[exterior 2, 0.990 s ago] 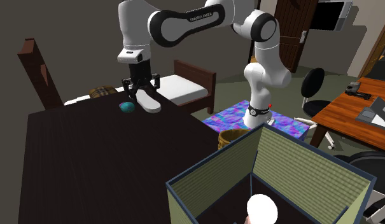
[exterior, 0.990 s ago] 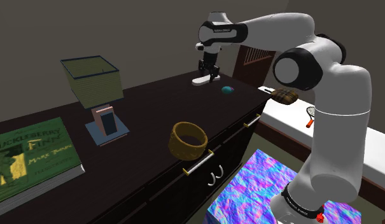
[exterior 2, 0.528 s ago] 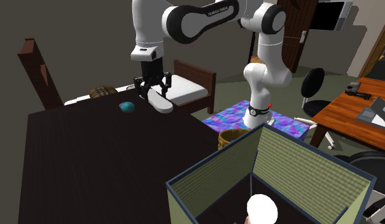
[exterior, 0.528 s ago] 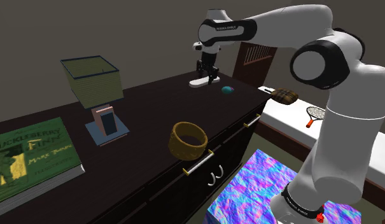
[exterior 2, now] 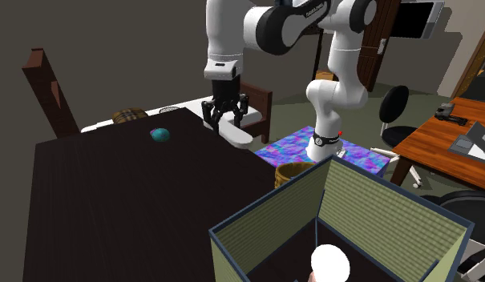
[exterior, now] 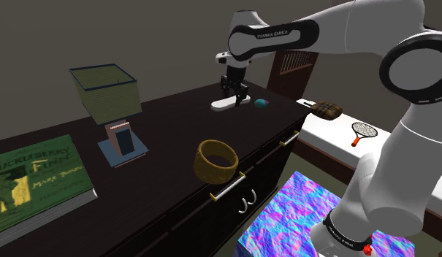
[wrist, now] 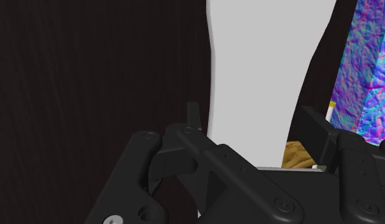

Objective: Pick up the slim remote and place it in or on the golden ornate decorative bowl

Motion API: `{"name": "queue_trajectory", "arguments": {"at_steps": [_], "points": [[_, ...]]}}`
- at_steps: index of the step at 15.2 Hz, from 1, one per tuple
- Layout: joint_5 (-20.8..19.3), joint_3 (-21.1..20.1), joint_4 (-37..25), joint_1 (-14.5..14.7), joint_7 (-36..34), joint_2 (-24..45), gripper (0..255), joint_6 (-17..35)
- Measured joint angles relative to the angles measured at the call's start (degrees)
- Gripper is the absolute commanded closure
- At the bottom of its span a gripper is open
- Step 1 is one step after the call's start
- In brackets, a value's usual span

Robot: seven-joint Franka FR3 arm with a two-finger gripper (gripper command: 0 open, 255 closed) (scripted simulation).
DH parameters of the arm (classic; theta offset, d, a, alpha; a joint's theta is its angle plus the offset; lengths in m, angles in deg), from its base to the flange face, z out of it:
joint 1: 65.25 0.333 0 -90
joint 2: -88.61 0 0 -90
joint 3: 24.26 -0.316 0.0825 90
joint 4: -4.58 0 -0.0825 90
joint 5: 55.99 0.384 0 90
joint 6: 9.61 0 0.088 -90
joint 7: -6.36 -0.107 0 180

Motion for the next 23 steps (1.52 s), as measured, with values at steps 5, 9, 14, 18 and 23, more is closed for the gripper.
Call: {"name": "queue_trajectory", "arguments": {"at_steps": [5,9,14,18,23], "points": [[-1.9,-3.1,6.3,3.3,-7.0,-5.6,255,0.9],[-2.9,-6.1,11.1,5.8,-12.8,-9.8,255,1.5],[-3.0,-10.3,14.3,8.8,-20.1,-13.0,255,1.3],[-2.7,-13.5,16.8,11.0,-25.5,-15.0,255,1.7],[-2.7,-13.9,19.7,11.3,-26.4,-14.5,255,5.0]]}}
